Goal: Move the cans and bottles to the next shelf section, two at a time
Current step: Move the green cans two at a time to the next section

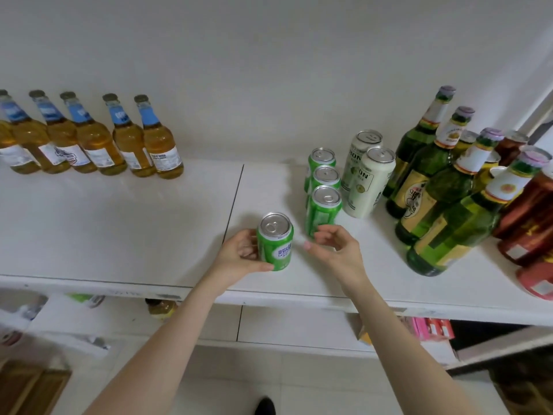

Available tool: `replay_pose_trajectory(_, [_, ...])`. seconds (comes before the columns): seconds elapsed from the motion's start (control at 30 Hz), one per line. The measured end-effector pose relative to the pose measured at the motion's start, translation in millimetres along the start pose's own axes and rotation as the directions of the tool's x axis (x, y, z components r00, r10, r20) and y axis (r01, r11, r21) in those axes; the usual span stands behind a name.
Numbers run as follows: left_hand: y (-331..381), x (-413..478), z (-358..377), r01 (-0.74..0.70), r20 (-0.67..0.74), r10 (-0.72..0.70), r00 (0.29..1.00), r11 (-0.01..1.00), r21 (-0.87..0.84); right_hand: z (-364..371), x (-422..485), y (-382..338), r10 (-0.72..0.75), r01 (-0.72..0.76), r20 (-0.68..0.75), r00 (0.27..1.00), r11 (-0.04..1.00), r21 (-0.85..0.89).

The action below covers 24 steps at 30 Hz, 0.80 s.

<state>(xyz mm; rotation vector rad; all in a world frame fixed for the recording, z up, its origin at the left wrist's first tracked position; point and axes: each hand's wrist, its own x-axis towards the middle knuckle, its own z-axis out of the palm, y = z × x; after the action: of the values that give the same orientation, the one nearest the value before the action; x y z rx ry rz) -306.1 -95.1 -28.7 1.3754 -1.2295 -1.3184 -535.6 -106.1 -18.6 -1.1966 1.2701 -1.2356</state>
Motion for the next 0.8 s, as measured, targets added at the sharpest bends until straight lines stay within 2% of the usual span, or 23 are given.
replay_pose_trajectory(0.13, [0,-2,2,-0.021,0.01,0.021,1.0,0.999,0.033,22,-4,-6,0.026,-0.024,0.17,0.985,1.0,-0.013])
replay_pose_trajectory(0.23, [2,-3,6,-0.02,0.033,0.019,0.999,0.998,0.051,28,-6,-11,0.027,-0.027,0.24,0.97,1.0,-0.002])
replay_pose_trajectory(0.8, [14,15,83,-0.033,0.178,0.027,0.984,0.999,0.03,-50,-13,-4,0.019,-0.024,0.125,0.992,0.999,0.035])
